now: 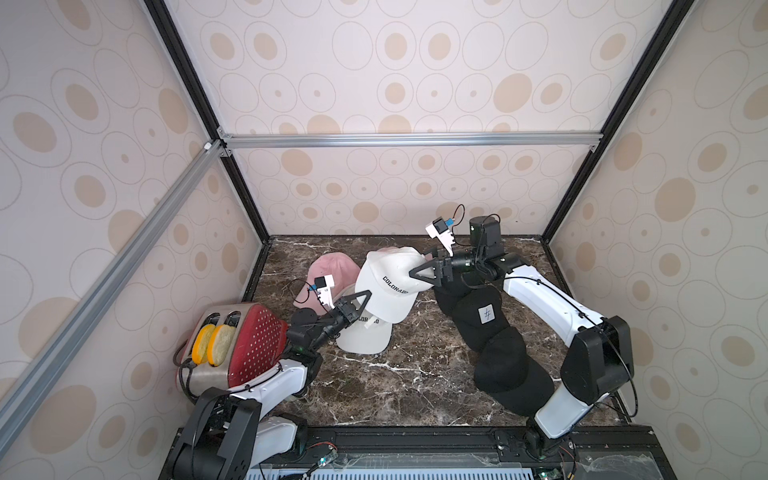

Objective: Stack the baseball caps by color
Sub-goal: Pick up the baseball cap from the center of the board, then place the baseball cap on the baseball cap.

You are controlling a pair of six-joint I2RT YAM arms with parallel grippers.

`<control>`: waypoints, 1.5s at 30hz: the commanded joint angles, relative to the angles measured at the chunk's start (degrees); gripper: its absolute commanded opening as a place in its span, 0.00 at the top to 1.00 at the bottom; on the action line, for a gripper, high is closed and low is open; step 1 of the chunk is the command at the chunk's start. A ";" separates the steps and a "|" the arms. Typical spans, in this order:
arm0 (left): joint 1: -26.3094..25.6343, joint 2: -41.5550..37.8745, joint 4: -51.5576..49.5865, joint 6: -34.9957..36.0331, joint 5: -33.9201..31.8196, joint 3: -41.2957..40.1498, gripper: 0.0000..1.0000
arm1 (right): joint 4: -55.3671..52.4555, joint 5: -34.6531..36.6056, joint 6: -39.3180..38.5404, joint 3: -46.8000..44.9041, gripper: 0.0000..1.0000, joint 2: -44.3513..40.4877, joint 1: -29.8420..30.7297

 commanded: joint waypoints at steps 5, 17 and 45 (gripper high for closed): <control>0.13 0.15 -0.74 2.39 0.26 0.31 1.00 | -2.57 -1.56 -3.52 2.37 0.27 -0.78 0.40; 0.06 0.83 -0.94 2.25 -0.56 -0.36 1.00 | -2.84 0.64 -2.13 4.57 0.85 1.29 0.49; 0.24 -10.79 -22.12 -5.54 -10.27 -11.15 1.00 | -28.92 10.93 -11.17 40.16 0.95 27.66 6.99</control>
